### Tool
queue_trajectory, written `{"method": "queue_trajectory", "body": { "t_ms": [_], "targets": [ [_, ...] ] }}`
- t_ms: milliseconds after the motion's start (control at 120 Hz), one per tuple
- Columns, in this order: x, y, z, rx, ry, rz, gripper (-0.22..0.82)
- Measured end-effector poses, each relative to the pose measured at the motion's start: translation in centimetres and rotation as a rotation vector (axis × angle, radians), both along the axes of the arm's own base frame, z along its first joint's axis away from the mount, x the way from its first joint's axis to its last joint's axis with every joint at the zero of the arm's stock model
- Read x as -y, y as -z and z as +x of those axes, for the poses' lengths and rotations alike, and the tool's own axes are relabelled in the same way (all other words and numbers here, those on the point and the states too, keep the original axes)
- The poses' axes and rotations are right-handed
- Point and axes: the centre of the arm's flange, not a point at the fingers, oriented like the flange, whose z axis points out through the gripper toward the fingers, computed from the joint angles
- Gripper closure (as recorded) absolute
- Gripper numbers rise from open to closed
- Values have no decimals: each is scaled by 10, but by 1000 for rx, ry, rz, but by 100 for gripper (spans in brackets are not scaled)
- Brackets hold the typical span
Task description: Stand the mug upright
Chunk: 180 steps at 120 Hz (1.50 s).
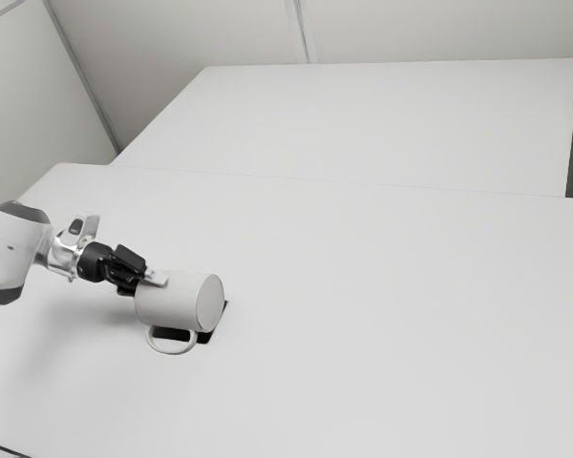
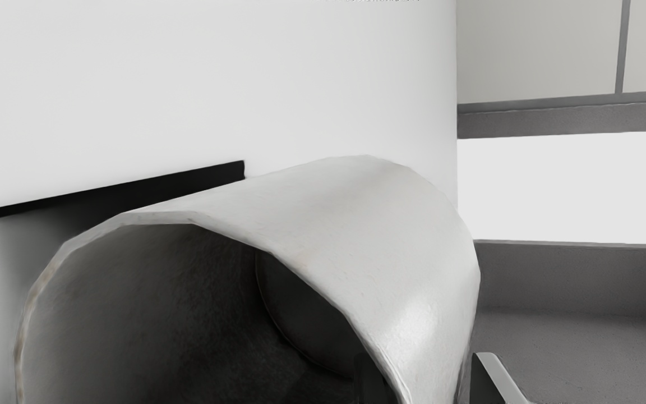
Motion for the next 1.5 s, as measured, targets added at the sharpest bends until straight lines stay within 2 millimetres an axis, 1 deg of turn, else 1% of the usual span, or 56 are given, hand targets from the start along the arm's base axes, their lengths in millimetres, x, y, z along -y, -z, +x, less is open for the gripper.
{"method": "queue_trajectory", "body": {
  "t_ms": [100, 192, 308, 400, 433, 550, 700, 758, 833, 958, 1033, 1125, 1208, 1283, 1300, 1367, 1450, 1500],
  "targets": [
    [3, -8, 2, 46, 13, -6, 65],
    [9, -27, 6, 105, 32, -3, 71],
    [19, -55, 10, 180, 65, 9, 75],
    [26, -69, 12, 220, 88, 24, 76],
    [30, -80, 14, 242, 101, 43, 77],
    [57, -110, 29, 270, 227, 213, 78],
    [90, -149, 59, 272, 434, 557, 78],
    [103, -156, 66, 255, 502, 683, 78],
    [117, -157, 73, 233, 558, 816, 79],
    [133, -146, 73, 207, 577, 960, 79],
    [139, -136, 69, 202, 558, 1015, 79],
    [146, -116, 62, 198, 523, 1058, 79],
    [152, -99, 61, 195, 487, 1080, 79],
    [158, -89, 60, 194, 457, 1093, 78],
    [159, -87, 60, 193, 451, 1095, 77],
    [162, -84, 61, 195, 423, 1101, 62],
    [161, -86, 63, 195, 384, 1110, 43],
    [158, -88, 63, 194, 360, 1114, 34]
  ]
}}
